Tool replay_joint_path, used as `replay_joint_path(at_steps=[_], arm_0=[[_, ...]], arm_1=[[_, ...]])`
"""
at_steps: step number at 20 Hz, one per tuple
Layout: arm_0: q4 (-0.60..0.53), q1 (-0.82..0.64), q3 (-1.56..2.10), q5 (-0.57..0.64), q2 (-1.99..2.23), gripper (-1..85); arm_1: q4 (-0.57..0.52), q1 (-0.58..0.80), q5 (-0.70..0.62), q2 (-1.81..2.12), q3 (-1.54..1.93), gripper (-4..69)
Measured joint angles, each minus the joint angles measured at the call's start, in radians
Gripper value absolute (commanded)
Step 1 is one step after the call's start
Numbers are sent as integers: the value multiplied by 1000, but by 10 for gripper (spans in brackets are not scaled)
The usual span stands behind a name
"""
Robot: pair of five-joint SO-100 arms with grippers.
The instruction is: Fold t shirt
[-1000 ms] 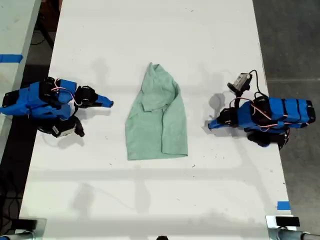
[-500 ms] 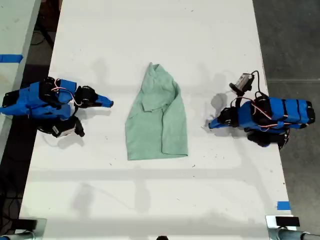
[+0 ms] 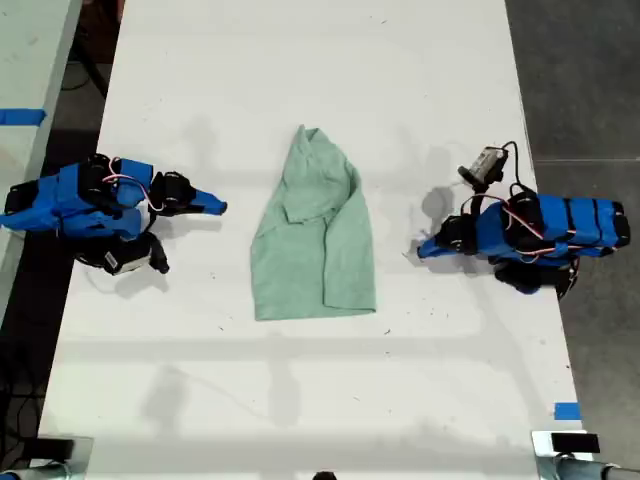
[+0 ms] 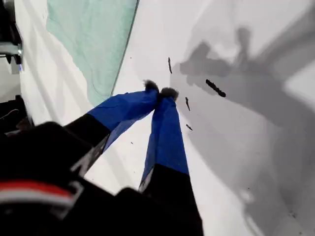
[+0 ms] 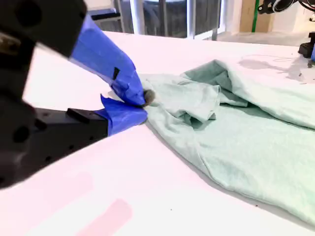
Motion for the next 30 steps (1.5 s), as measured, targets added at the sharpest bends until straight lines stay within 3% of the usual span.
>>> replay_joint_path(at_steps=[30], arm_0=[[0,0,0,0,0,-1]], arm_1=[[0,-20,17,0,0,14]])
